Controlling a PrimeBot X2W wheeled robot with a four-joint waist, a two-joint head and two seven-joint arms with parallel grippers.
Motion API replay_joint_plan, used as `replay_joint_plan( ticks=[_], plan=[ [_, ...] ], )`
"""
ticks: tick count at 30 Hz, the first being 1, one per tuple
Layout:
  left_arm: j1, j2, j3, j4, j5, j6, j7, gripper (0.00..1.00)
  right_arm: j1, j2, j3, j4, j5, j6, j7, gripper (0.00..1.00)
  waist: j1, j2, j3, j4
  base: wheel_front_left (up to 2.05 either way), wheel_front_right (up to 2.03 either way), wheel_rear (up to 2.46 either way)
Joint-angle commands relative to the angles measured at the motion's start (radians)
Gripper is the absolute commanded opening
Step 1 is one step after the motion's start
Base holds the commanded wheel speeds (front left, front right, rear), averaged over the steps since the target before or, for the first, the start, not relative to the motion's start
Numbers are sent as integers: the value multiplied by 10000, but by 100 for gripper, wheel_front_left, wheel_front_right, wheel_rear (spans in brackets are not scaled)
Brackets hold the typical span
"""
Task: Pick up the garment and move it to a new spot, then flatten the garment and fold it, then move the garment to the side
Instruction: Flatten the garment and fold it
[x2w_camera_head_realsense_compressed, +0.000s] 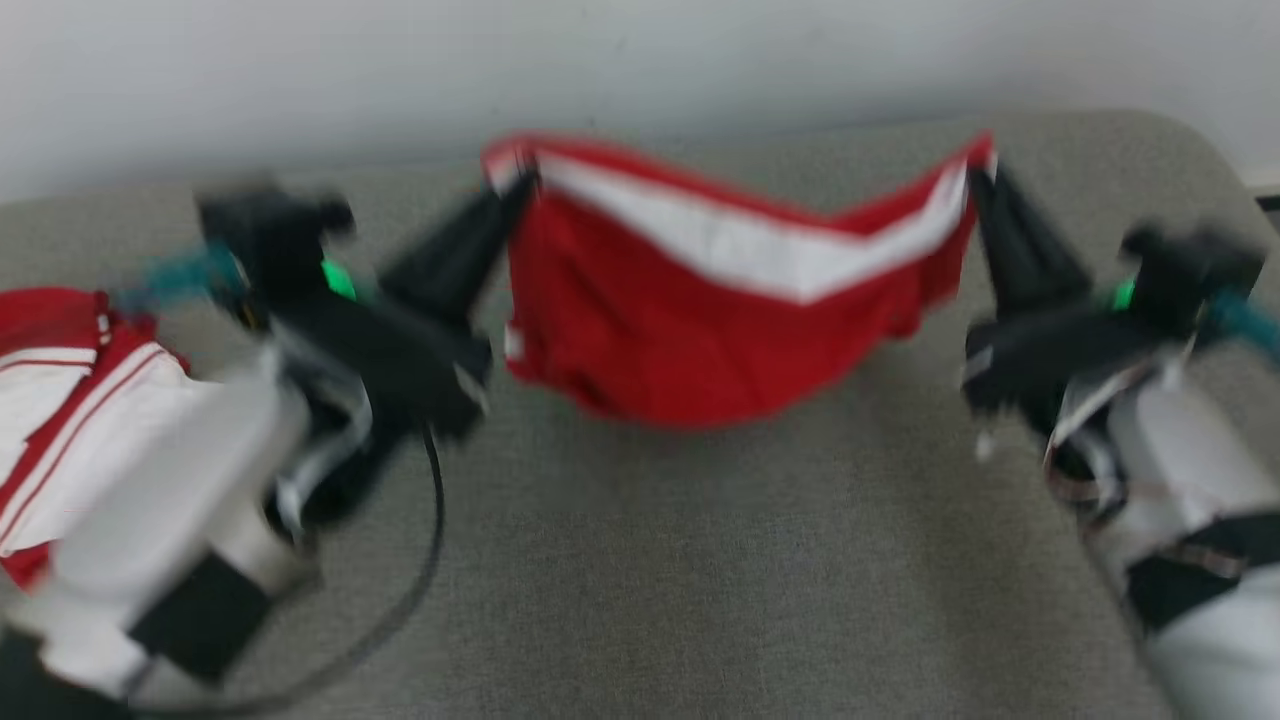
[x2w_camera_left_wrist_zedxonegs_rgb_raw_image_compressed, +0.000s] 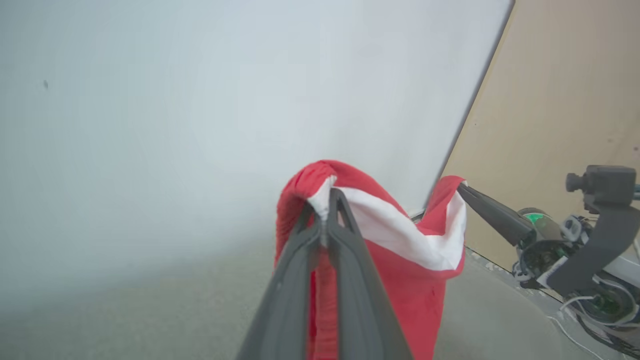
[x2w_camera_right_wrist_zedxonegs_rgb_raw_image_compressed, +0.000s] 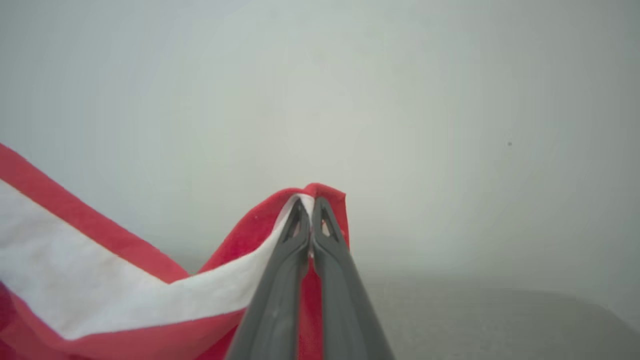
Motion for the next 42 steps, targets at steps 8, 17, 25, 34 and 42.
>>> replay_joint_plan(
  ticks=[8,17,25,34,42],
  plan=[
    [-5816,-387,633,1858,-39,17,963,0,-5771,-187,60,1016,792,32,1143,0,-1,-1,3607,-609,0,0,0],
    [-10515,-1073,-133,4177,513,19,403,0,-10647,-58,-203,3671,446,32,1342,0,-1,-1,5295,-802,0,0,0],
    [-11766,-947,-1370,5148,-95,18,-177,0,-11949,375,243,5168,63,32,659,0,-1,-1,5951,-910,0,0,0],
    [-10382,-566,-2532,4839,-1237,17,-1298,0,-10836,467,852,5844,705,23,-328,0,-1,-1,5767,-902,0,0,0],
    [-6751,162,-2928,2895,-974,18,-1778,0,-7302,-232,1721,4763,1404,24,-780,0,-1,-1,4492,-643,0,0,0]
  ],
)
